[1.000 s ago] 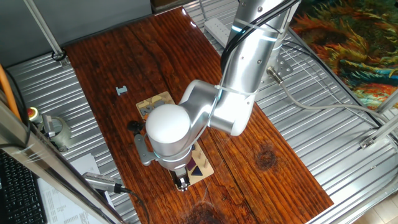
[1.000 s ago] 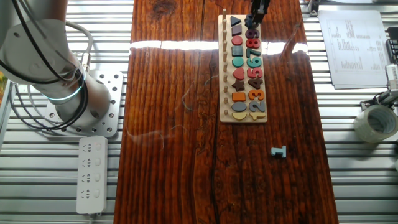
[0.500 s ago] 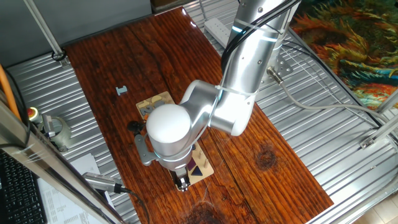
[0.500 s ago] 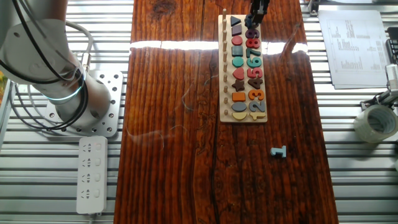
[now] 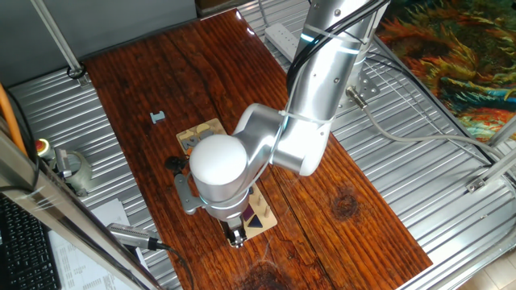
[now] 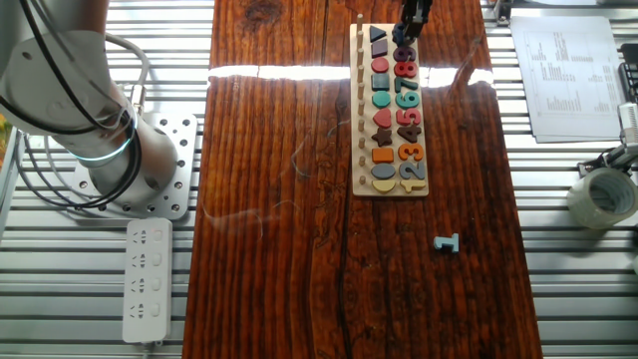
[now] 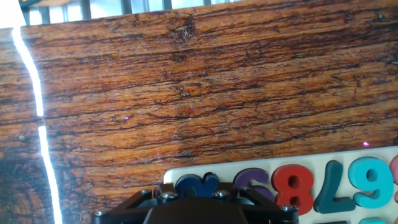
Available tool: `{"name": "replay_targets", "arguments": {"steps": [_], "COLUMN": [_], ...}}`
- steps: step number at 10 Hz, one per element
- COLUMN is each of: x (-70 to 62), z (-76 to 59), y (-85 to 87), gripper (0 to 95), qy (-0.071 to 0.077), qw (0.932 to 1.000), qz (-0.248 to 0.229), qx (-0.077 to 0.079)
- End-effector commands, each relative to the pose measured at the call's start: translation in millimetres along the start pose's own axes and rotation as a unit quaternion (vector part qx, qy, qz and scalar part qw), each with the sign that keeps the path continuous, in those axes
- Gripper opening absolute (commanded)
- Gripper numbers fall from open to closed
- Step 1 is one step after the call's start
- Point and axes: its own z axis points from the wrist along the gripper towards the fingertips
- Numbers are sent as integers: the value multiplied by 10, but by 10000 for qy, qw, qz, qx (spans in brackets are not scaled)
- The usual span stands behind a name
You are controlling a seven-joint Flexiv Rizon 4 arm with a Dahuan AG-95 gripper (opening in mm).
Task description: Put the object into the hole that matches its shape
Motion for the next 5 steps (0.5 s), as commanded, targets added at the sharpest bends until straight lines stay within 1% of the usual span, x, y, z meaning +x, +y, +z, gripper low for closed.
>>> {"name": "replay_targets", "arguments": {"steps": [1, 3, 5], "x": [2, 2, 2], "z": [5, 4, 1], "y": [-2, -3, -3], "gripper": [0, 380, 380], "qy": [3, 13, 29], "qw": [10000, 10000, 9999], "qz": [-65, -86, -91], "qx": [-11, -43, -42]}}
